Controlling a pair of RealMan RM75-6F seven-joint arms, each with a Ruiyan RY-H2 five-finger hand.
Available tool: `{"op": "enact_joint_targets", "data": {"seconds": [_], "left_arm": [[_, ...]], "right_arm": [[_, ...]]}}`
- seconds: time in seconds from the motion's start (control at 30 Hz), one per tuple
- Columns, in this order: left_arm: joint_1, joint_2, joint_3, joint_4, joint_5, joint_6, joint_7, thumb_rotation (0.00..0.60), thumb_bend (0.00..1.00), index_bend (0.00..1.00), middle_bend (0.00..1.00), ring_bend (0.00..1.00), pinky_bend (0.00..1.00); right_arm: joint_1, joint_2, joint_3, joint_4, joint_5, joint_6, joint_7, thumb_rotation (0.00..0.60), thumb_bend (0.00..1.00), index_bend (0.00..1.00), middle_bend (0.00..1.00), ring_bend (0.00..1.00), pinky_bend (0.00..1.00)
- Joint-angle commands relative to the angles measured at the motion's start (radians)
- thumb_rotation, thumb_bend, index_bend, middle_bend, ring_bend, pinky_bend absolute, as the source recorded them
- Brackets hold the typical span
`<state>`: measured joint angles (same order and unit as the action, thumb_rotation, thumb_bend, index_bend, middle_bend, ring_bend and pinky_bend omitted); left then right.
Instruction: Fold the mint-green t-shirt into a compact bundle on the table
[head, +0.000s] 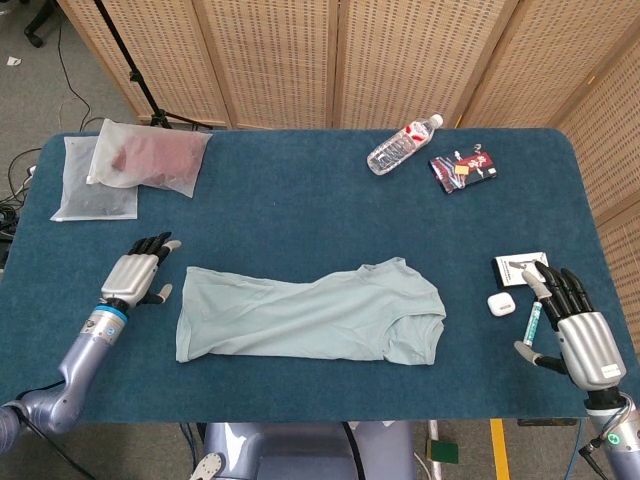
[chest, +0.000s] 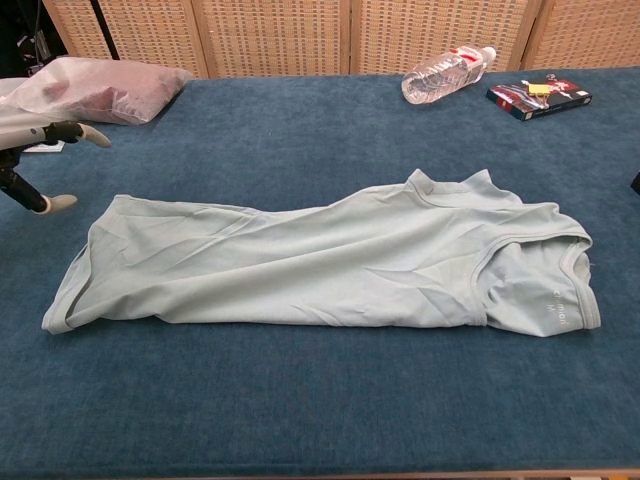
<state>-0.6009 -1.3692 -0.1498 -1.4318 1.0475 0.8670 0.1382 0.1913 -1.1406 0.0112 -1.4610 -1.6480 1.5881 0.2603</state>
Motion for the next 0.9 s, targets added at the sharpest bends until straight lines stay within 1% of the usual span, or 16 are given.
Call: {"op": "enact_joint_targets", "data": {"seconds": [0.03,0.1,0.33,0.53,0.9], "left_arm": [[-0.022,-0.038,-0.004,0.029,-0.034,-0.015,0.034,0.6,0.41,0.06,0.0,0.0,0.0],[-0.032,-0.058,-0.008,0.039,-0.052,-0.018,0.049,0.6,0.41,0.08,0.0,0.0,0.0],[-0.053,-0.119,-0.019,0.051,-0.091,0.012,0.101,0.6,0.4,0.24,0.0,0.0,0.0],[-0.065,-0.159,-0.031,0.058,-0.141,0.034,0.145,0.6,0.4,0.32,0.0,0.0,0.0],[-0.081,-0.191,-0.044,0.074,-0.208,0.056,0.201,0.6,0.4,0.34,0.0,0.0,0.0]], "right_arm": [[-0.002,0.0,0.003,0.001,-0.001,0.002,0.003,0.6,0.0,0.0,0.0,0.0,0.0],[-0.002,0.0,0.004,0.002,-0.002,0.0,0.005,0.6,0.0,0.0,0.0,0.0,0.0],[-0.003,-0.002,0.009,0.006,-0.005,-0.005,0.015,0.6,0.0,0.0,0.0,0.0,0.0],[-0.007,0.0,0.011,0.006,-0.009,-0.001,0.023,0.6,0.0,0.0,0.0,0.0,0.0],[-0.01,0.005,0.016,0.006,-0.012,-0.003,0.039,0.6,0.0,0.0,0.0,0.0,0.0]]}}
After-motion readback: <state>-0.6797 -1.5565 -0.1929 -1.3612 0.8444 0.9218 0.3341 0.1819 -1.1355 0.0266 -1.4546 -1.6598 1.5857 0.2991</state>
